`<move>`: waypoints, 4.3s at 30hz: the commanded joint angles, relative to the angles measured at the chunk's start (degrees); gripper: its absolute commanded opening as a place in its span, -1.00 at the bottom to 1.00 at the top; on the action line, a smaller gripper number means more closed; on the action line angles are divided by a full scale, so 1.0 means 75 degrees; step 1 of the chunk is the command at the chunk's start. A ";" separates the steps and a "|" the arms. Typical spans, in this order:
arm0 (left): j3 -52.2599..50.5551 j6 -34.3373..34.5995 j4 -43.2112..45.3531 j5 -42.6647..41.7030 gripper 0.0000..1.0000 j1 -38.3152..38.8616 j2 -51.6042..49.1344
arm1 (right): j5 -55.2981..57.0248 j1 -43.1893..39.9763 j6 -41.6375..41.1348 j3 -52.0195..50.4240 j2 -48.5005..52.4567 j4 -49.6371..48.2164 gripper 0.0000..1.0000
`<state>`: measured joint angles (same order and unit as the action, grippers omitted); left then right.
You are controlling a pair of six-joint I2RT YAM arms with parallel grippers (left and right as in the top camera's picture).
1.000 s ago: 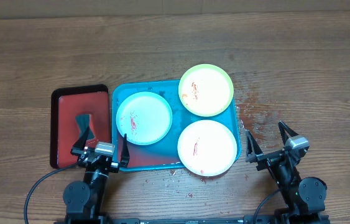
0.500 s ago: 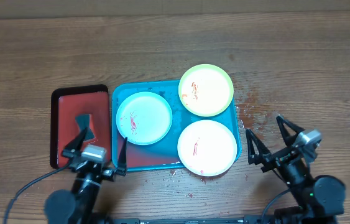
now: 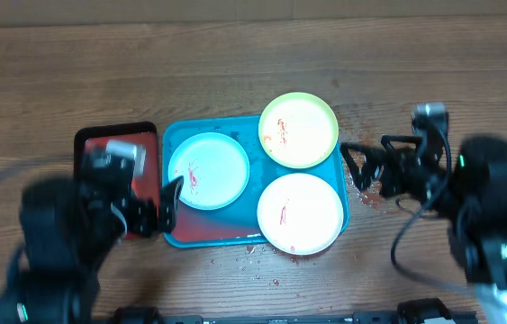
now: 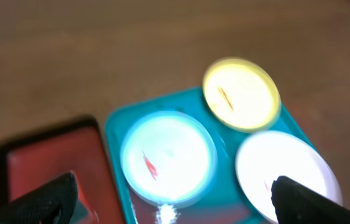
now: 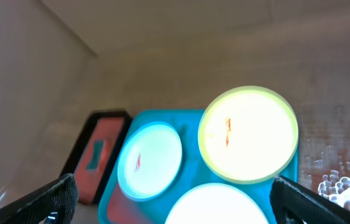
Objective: Clean dirty plates on tray and stack at the side
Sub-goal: 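Reach the left gripper to the sponge and the right gripper to the light-blue plate rim, then grasp the green-and-orange sponge with the left gripper and lift it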
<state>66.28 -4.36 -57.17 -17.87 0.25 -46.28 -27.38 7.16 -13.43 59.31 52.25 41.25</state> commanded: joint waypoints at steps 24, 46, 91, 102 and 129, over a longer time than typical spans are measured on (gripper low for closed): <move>0.2556 0.3902 -0.1480 0.3246 0.64 -0.0329 -0.5406 | 0.1999 0.3031 -0.2130 0.1705 0.6056 -0.1078 0.50; 0.2454 0.4016 -0.1457 0.3847 0.81 -0.0431 -0.5415 | 0.3267 0.4304 -0.3418 0.1705 0.8483 -0.3028 -0.44; -0.2122 0.2008 0.2841 0.3660 -0.13 -0.1346 -0.5429 | 0.3293 0.4450 -0.3416 0.1705 0.8565 -0.2751 -0.91; -0.2798 0.1603 0.4092 0.3687 -0.24 -0.1370 -0.5429 | 0.3209 0.4450 -0.3413 0.1705 0.8565 -0.2748 -0.91; -0.3019 0.1617 0.4552 0.3165 -0.68 -0.1667 -0.5872 | 0.3150 0.4450 -0.3413 0.1705 0.8565 -0.2754 -0.91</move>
<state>44.16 8.54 -23.97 6.04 -12.05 -87.53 -3.20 40.27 -38.98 71.42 115.68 20.21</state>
